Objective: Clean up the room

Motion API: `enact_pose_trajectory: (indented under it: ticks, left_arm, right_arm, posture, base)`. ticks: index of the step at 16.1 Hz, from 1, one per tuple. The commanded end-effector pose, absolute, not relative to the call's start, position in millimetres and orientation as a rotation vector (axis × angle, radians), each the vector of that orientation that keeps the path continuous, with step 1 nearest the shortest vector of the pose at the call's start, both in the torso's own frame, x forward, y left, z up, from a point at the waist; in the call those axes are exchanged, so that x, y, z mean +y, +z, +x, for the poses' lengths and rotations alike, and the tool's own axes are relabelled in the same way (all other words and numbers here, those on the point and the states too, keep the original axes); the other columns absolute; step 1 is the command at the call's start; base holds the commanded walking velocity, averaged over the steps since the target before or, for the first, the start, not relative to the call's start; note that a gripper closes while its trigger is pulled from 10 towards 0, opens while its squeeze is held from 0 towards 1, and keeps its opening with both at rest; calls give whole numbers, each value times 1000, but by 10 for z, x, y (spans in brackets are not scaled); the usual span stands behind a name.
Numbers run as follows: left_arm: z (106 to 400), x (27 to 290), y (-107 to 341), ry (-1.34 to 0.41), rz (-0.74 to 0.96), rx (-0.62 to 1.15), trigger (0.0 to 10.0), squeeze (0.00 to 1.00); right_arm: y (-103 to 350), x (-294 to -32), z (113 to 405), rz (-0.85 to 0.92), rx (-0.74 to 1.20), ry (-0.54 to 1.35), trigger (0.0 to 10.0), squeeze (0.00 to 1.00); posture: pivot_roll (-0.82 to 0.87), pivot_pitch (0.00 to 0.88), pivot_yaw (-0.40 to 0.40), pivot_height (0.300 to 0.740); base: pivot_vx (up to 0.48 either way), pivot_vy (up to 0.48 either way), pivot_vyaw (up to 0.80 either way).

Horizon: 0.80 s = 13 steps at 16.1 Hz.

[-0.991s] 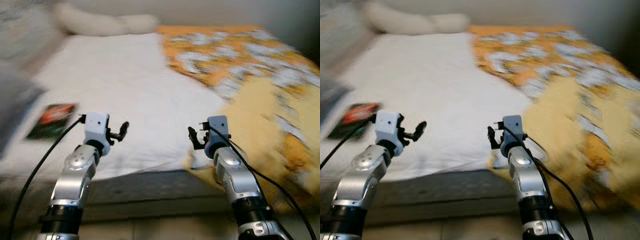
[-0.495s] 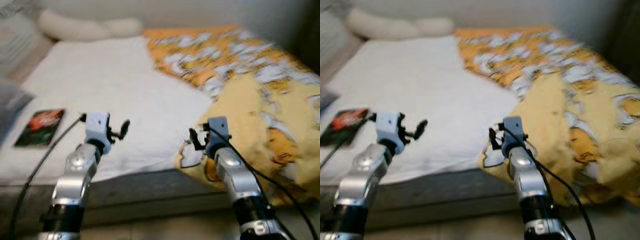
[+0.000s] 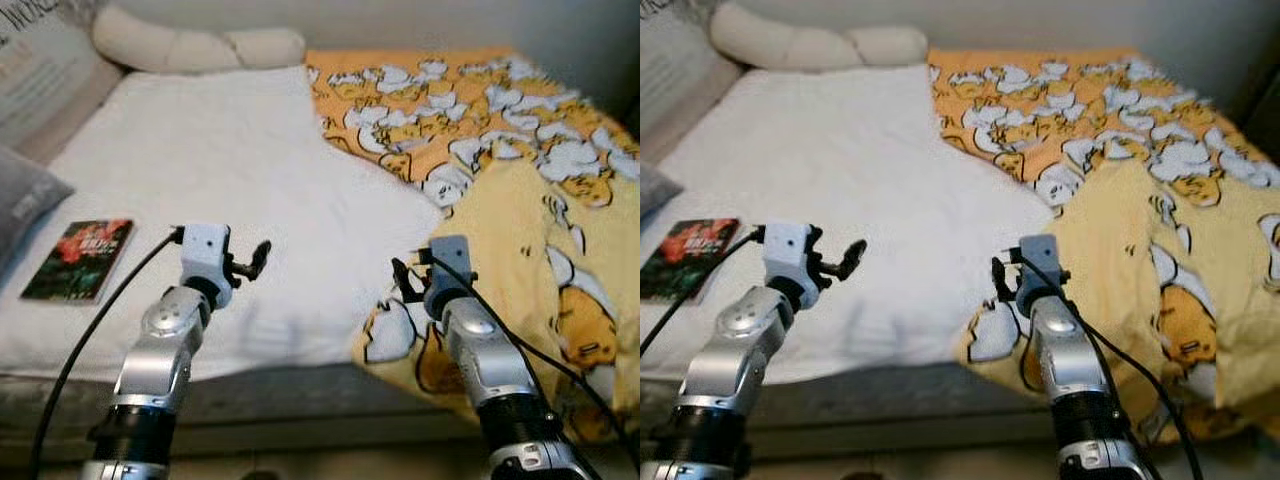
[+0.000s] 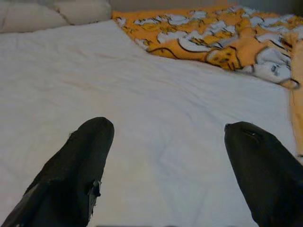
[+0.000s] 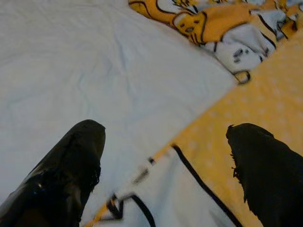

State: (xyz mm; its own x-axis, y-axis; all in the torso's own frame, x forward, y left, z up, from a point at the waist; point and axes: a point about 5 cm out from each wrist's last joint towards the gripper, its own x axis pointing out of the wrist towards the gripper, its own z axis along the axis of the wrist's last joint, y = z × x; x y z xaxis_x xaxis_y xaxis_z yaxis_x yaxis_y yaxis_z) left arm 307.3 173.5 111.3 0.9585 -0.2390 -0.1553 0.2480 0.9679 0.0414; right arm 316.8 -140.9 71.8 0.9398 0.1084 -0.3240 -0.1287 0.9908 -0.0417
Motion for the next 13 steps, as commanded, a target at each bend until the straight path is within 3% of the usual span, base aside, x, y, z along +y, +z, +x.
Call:
enact_pose_trajectory:
  ticks: [1,10,13]
  left_arm:
    - [3072,1809,1120,-224,65,155,10000,0]
    - [3030,1778,1143,-252,103,149,10000,0]
    - [2923,1751,1191,-322,155,145,10000,0]
  right_arm:
    - [767,-1309,3193,-58,306,151,10000,0]
    - [790,-1308,3143,-85,302,185,10000,0]
    - [824,-1347,3077,-72,303,184,10000,0]
  posture:
    - [121,0,13,740]
    - [153,0,-19,740]
    - [153,0,-16,740]
  base:
    - [341,0,0]
    - [340,0,0]
    - [0,0,0]
